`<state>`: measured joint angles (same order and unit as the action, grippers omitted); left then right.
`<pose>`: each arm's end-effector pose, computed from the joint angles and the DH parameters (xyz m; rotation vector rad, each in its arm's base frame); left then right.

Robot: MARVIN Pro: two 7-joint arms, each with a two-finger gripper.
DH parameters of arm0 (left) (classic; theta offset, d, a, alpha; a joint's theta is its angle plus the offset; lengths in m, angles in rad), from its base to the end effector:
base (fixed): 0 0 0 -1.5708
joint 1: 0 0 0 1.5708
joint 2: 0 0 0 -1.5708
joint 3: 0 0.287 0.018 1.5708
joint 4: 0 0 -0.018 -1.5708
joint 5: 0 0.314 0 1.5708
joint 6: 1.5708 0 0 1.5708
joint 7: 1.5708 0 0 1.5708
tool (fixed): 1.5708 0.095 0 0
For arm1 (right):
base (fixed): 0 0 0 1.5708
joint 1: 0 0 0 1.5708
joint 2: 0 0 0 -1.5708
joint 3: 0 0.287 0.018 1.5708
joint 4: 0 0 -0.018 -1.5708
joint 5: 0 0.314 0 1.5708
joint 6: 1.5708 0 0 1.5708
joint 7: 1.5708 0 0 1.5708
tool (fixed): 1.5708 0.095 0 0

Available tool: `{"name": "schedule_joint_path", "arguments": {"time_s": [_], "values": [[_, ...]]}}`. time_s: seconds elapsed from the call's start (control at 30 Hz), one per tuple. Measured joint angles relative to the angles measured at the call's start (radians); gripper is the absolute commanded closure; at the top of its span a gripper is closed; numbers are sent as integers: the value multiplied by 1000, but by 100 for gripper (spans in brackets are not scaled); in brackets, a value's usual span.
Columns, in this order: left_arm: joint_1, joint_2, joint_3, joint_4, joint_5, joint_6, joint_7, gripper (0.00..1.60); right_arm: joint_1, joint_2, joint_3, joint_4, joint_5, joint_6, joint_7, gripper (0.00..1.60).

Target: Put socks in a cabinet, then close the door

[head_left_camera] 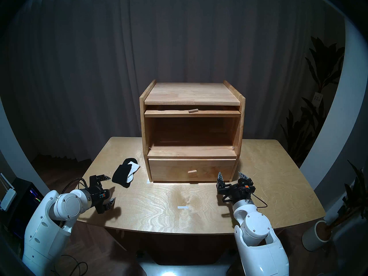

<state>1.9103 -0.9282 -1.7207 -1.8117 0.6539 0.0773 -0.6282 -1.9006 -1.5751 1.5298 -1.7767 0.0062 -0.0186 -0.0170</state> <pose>0.3267 0.1660 -0.3132 -1.9179 1.5900 -1.0145 0.3277 0.0166 -0.3439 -2.3137 -0.0002 -2.0816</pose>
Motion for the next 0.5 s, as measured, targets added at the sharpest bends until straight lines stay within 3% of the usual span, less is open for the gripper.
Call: {"name": "schedule_joint_path", "arguments": {"time_s": [0.2, 0.5], "values": [[-66, -12, 75, 35, 63, 33, 48, 0, -1, 0, 0, -4, 0, 0, 0, 0], [-138, -24, 113, 99, 77, 37, 71, 0, -3, 0, 0, -7, 0, 0, 0, 0]]}}
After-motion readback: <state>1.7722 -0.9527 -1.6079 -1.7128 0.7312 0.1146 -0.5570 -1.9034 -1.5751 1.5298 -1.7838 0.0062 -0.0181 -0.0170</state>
